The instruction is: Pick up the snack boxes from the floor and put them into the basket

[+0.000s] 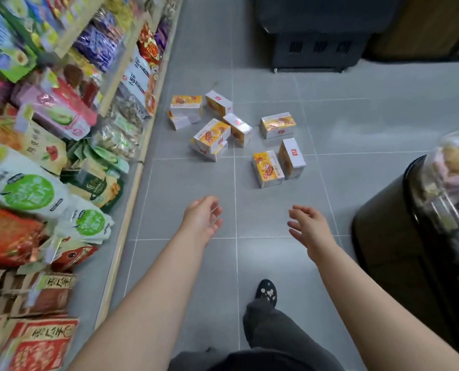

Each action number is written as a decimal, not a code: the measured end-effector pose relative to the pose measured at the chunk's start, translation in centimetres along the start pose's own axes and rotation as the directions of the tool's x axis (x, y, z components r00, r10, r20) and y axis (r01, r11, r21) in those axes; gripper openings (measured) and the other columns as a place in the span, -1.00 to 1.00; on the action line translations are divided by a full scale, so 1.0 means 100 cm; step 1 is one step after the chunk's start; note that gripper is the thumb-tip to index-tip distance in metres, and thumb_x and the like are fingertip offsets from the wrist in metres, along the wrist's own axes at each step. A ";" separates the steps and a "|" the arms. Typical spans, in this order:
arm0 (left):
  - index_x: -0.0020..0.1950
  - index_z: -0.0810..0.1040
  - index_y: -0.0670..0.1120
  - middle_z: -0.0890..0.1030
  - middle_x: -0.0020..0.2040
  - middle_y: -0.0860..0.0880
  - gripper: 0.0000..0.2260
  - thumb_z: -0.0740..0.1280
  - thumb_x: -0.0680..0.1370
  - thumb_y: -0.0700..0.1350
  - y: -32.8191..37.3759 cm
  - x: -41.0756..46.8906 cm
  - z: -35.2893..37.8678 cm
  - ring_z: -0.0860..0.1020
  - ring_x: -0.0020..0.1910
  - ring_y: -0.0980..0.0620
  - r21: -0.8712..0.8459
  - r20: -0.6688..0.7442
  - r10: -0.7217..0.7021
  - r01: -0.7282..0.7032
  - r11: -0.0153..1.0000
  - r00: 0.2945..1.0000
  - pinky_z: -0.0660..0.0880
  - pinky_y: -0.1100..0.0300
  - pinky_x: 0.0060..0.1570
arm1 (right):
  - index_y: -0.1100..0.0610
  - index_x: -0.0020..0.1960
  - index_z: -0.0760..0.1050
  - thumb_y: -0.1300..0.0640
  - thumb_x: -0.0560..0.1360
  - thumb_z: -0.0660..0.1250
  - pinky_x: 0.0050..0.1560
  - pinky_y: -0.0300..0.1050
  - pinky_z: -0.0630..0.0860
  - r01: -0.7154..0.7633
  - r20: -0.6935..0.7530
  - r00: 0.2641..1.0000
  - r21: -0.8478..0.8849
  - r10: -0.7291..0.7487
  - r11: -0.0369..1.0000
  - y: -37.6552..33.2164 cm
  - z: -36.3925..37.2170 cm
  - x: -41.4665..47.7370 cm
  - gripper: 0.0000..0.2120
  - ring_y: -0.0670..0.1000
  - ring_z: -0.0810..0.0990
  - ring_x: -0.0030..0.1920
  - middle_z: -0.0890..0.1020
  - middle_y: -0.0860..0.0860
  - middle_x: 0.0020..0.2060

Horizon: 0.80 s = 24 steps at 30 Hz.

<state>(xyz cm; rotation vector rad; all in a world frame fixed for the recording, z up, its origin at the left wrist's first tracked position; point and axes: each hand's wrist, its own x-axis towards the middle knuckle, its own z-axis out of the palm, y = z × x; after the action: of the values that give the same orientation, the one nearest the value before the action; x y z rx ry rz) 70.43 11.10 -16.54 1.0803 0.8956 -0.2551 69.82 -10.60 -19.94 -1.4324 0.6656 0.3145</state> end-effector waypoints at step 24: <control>-0.16 0.45 -0.02 0.53 -0.20 0.06 -0.88 0.23 0.58 -0.13 0.126 0.380 0.263 0.53 -0.21 0.13 0.116 -0.123 -0.217 0.232 0.966 0.968 0.40 0.20 -0.16 | 0.16 0.24 0.41 0.18 0.54 0.30 0.02 -0.05 0.52 -0.182 -0.011 0.983 -0.266 0.186 0.947 -0.148 0.029 0.439 -0.71 0.02 0.55 -0.09 0.54 0.08 0.01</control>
<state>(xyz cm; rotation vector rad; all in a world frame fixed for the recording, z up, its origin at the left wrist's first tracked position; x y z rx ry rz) 115.21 3.72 -31.83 1.1209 1.1142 -0.4517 113.38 -18.05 -34.11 -1.6242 0.7688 0.5784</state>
